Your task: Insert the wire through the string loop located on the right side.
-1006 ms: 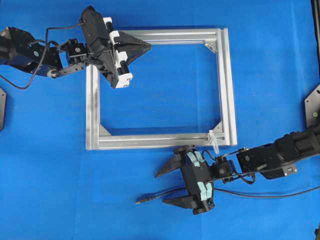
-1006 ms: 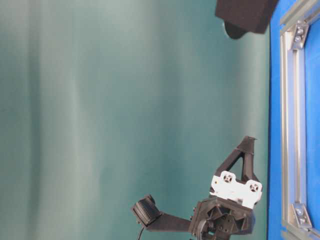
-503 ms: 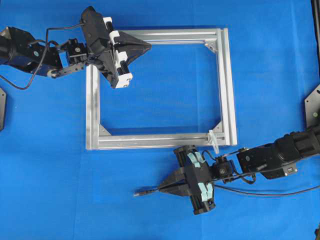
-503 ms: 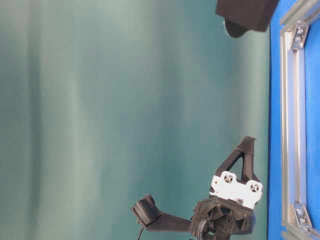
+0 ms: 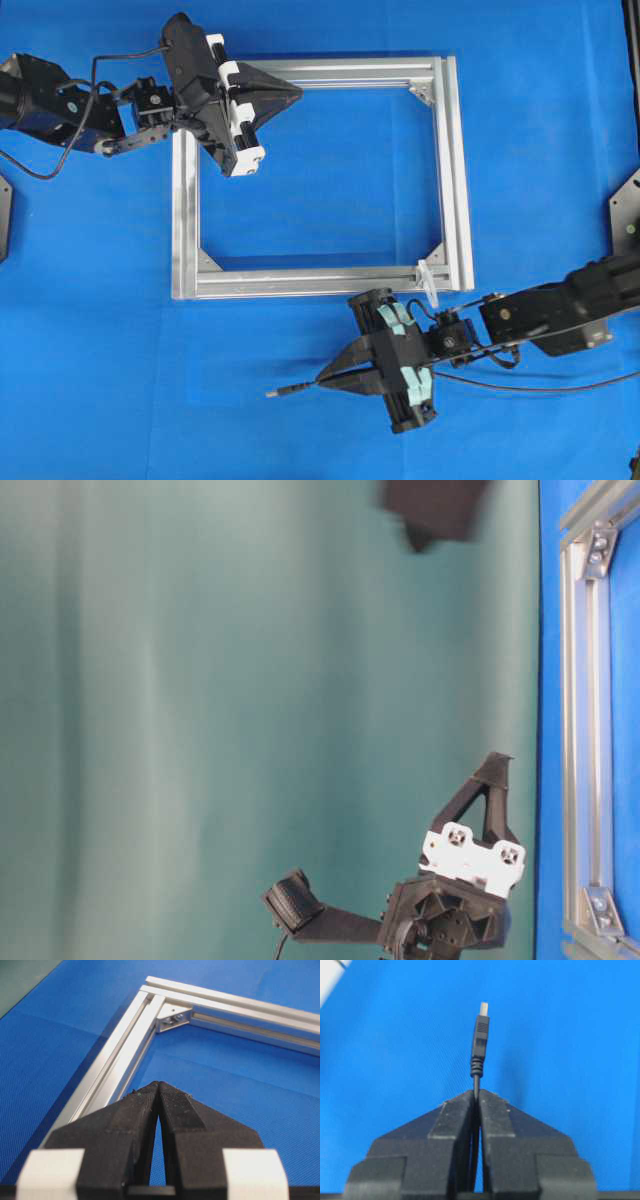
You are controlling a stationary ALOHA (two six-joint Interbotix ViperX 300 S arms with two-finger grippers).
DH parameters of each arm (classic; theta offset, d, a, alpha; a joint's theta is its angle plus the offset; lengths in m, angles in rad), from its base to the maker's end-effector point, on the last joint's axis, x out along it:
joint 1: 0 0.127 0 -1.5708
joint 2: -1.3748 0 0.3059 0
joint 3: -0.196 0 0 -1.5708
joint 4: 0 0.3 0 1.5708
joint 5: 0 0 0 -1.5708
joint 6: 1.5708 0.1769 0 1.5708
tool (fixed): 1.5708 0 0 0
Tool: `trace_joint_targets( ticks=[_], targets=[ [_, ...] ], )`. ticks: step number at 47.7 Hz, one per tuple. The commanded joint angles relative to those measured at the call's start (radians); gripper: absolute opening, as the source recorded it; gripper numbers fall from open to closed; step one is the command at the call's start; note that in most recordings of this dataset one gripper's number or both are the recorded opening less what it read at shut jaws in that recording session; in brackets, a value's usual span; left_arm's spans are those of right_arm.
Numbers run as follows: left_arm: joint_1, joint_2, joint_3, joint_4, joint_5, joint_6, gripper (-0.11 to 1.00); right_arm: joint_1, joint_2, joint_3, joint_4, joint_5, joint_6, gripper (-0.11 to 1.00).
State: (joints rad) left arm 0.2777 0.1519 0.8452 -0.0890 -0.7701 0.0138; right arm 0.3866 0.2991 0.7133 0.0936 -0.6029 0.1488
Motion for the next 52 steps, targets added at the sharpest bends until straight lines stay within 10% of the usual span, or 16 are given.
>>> trace_joint_targets(
  ticks=[1,52],
  targets=[
    [0.002,-0.031,-0.015,0.002,-0.005,0.003,0.0,0.003,-0.081,-0.012,-0.002,0.049,0.002,-0.04],
    [0.002,-0.031,-0.015,0.002,-0.005,0.003,0.0,0.003,-0.167,-0.018,-0.003,0.152,-0.011,-0.04]
  ],
)
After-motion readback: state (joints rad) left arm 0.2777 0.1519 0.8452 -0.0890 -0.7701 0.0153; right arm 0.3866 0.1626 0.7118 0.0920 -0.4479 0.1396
